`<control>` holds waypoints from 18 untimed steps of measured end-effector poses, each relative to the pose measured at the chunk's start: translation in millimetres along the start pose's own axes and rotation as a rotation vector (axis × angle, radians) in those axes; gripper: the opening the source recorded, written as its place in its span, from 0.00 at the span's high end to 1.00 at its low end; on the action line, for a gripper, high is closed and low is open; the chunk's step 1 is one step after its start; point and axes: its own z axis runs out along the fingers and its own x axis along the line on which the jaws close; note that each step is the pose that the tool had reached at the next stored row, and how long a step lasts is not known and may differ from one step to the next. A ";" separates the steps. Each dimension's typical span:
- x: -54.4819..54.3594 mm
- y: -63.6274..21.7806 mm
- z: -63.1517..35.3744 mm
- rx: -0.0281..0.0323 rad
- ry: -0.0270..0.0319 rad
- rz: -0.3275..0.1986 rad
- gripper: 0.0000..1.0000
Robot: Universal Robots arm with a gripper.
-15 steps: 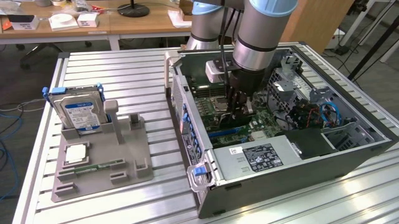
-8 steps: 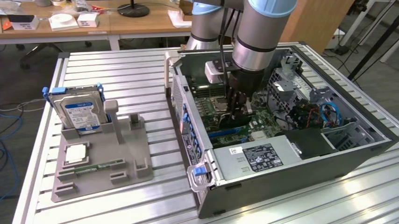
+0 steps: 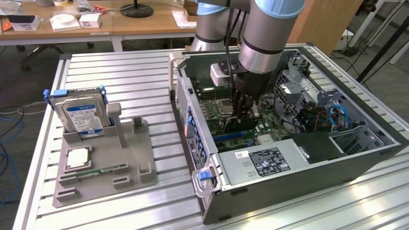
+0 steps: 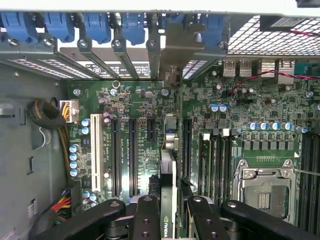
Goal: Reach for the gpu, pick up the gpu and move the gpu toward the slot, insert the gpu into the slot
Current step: 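Insert the gpu into the slot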
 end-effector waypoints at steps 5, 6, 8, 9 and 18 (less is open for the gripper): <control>1.7 0.2 -0.1 -0.0008 0.0009 0.000 0.74; 2.0 0.2 -0.2 -0.0003 0.0009 0.000 0.74; 2.1 0.1 -0.1 0.0000 0.0007 0.000 0.74; 2.1 0.0 0.0 0.0000 0.0007 0.000 0.74; 2.2 0.0 3.9 -0.0001 0.0009 0.000 0.74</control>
